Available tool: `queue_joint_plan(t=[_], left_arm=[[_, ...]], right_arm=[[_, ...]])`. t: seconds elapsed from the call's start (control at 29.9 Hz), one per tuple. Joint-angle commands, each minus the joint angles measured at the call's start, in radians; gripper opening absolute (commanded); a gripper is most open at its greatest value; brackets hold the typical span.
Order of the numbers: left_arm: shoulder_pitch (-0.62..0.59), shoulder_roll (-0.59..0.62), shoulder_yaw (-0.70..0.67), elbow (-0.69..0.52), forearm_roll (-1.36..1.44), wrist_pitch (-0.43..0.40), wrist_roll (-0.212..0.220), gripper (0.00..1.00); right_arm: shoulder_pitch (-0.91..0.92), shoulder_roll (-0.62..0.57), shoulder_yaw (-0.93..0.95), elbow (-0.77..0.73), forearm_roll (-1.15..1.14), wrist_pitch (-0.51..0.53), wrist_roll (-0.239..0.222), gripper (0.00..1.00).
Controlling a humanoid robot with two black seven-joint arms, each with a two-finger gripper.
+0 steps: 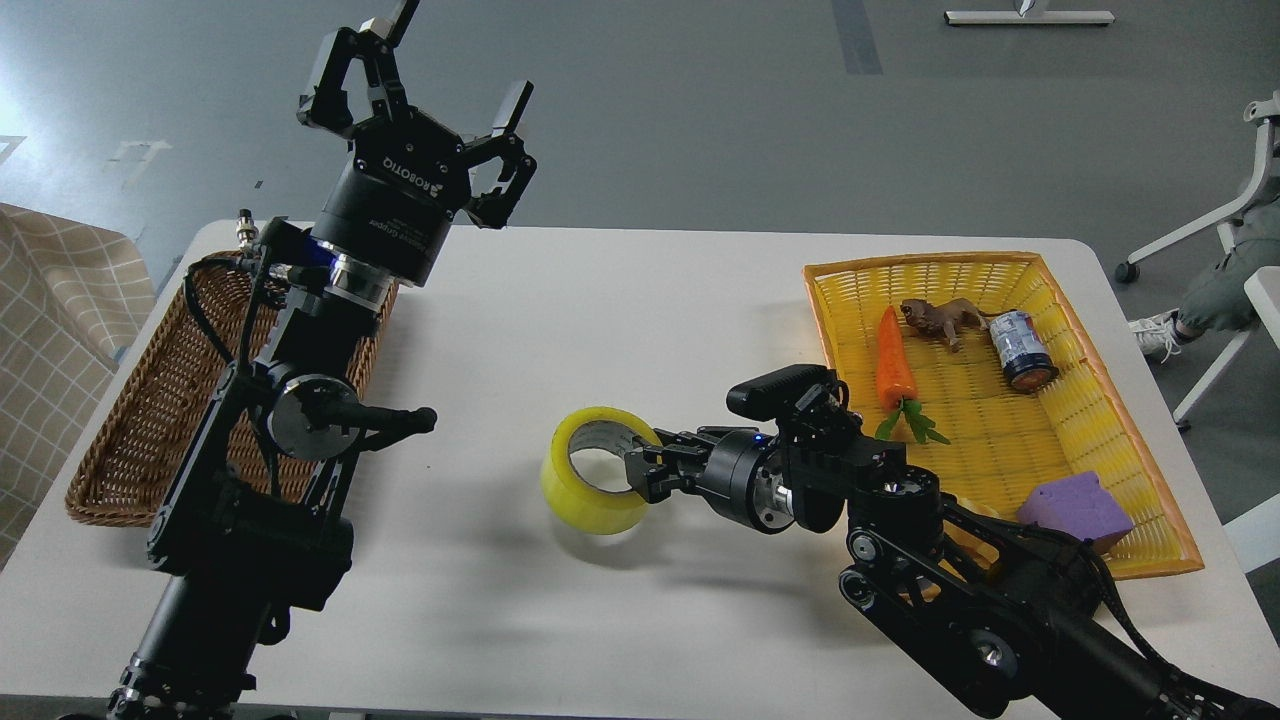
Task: Place and transfer tape with both arms
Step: 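Lower the tape roll onto the table and open the right gripper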
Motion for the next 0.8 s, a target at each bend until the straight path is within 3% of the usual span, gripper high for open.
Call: queue_joint_plan(t=[0.0, 0.77], left_arm=[[0.000, 0.000, 0.000, 0.001, 0.000, 0.000, 0.000, 0.98], [0.002, 0.000, -0.005, 0.001, -0.002, 0.000, 0.000, 0.98]], right_arm=[[-0.001, 0.000, 0.000, -0.011, 0.000, 0.000, 0.000, 0.10], [0.001, -0.020, -0.002, -0.038, 0.000, 0.000, 0.000, 0.14]])
